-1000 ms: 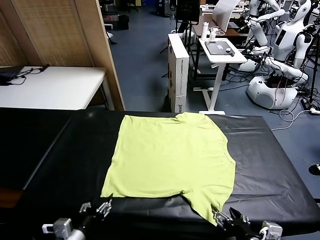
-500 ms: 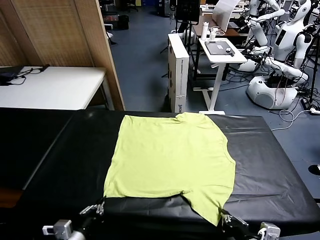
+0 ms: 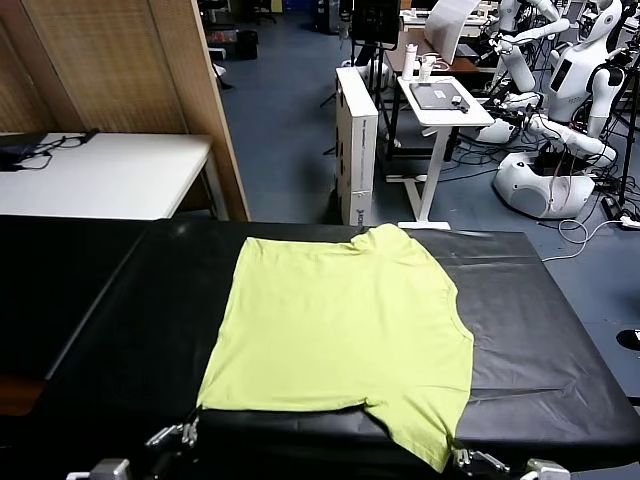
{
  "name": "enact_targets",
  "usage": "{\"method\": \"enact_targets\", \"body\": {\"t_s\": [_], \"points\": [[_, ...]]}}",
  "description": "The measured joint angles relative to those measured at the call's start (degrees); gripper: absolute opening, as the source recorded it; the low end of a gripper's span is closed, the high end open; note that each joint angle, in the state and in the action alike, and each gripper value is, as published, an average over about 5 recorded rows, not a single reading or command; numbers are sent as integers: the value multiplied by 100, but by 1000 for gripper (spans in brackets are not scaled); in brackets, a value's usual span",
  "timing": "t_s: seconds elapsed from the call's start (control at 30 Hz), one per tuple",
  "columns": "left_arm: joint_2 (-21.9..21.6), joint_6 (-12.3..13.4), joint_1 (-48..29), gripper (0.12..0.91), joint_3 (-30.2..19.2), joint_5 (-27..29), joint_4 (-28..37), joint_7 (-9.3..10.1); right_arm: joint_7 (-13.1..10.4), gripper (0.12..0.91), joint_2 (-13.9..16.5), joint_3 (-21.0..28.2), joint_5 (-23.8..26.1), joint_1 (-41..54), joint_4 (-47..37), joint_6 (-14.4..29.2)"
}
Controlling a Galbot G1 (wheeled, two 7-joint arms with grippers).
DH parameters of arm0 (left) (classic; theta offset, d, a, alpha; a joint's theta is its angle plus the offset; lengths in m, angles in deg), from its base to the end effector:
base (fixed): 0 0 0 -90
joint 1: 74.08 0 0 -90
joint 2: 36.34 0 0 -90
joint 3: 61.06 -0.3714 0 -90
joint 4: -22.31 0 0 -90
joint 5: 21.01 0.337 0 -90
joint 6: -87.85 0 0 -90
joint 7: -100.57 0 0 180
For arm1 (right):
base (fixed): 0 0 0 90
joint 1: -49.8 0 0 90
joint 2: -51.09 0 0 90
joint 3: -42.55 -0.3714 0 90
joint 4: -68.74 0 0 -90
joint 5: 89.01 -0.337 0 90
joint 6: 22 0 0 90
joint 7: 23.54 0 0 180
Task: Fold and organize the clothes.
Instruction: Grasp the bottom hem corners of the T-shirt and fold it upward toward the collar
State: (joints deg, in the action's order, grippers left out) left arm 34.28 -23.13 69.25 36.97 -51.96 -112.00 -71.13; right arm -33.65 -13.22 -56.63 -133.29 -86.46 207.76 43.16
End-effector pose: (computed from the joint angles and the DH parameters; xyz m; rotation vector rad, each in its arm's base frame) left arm 0.0487 0.0769 -0.2615 -0.0247 -2.5884 0.1971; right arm 0.0857 -0.0825 -0.2199 0.1891 -2.6570 -0.3455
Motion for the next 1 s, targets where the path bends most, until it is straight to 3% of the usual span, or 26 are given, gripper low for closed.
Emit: {"method": "enact_targets", "body": {"t_s": [0.43, 1.0], "points": [[408, -51, -962, 147, -133, -127, 309, 126, 153, 140, 667, 476, -102, 1332, -1397, 458], [314, -110, -2211, 147, -396, -1, 1015, 184, 118, 140, 773, 1597, -3, 3371, -2979, 562]]}}
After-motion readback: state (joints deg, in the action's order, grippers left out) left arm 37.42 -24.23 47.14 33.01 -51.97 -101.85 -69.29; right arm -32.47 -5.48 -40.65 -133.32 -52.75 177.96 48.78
